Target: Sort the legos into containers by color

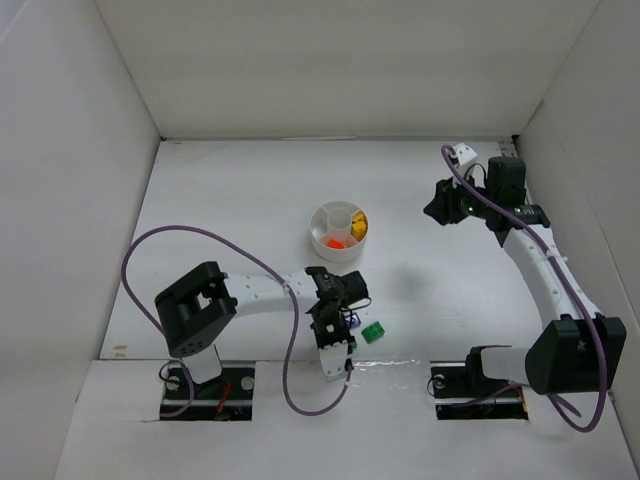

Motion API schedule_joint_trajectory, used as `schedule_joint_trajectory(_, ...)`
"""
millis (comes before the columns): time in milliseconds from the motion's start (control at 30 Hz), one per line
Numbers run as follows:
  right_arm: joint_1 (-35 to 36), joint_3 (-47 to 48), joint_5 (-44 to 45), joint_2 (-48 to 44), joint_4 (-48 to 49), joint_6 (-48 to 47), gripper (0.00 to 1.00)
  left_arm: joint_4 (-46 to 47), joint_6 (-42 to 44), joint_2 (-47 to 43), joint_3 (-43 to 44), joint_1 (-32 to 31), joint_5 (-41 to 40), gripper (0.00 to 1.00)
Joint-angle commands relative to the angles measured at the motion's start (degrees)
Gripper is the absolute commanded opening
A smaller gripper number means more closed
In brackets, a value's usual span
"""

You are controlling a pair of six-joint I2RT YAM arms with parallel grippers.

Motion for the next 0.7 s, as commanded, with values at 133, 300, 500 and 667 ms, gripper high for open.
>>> schedule_joint_trajectory(133, -0.33, -0.82, -2.04, -1.12, 2.47, 0.98, 0.45, 10.46, -23.78, -10.48, 0.27, 1.65, 10.97, 0.04)
schedule_joint_trajectory(300, -0.33, -0.82, -2.58, -1.65, 3.70, 3.09, 0.46, 13.71, -35.37, -16.45, -1.65, 6.22, 13.53, 0.04)
schedule_joint_trajectory(500, 0.72, -0.82, -2.58, -1.12, 6.86, 8.54, 0.46, 29.08, -58.28, -21.82, -2.72, 19.40, 14.59, 0.04)
schedule_joint_trajectory(667, 1.25, -0.13, -1.52, 0.02, 9.06, 12.14, 0.46, 38.84, -71.15, -18.50, 0.35, 28.97, 12.22, 0.04)
